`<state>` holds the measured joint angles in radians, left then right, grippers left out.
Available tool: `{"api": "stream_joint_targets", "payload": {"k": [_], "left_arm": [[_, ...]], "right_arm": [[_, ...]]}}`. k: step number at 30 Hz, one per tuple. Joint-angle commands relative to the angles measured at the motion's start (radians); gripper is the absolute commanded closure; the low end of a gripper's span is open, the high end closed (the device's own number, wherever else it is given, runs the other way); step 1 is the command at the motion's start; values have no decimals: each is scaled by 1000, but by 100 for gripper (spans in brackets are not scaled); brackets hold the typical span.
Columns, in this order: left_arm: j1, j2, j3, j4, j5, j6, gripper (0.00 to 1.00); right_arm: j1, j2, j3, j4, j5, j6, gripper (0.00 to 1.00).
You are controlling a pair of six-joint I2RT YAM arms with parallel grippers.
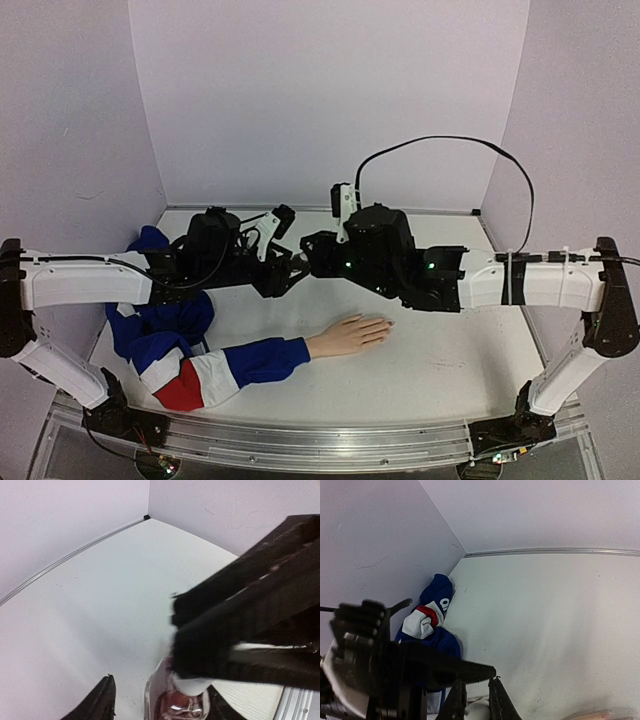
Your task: Paint the nails
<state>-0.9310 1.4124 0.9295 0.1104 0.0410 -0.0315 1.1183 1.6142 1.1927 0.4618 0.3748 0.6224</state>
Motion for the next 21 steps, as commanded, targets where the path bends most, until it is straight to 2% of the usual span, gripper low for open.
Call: {"api": "stream_joint_targets", "payload": {"k": [1,4,5,13,21], "left_arm": [[54,-84,-36,32,9,-47,31],[54,-122,-73,32,76,-49,4],[54,-138,-86,30,100,-47,1],[54,-263,-139,7,137,-47,1],[54,-256,-107,-8,143,-35,1]], "right_arm": [[-10,-100,-37,11,3,-49,100],[-64,-116,-84,12,15,-54,100],[-87,-124,-105,12,15,-53,100],[-262,-241,-326,-29,138,-39,100],[-517,-334,-575,-129,307,121,100]]}}
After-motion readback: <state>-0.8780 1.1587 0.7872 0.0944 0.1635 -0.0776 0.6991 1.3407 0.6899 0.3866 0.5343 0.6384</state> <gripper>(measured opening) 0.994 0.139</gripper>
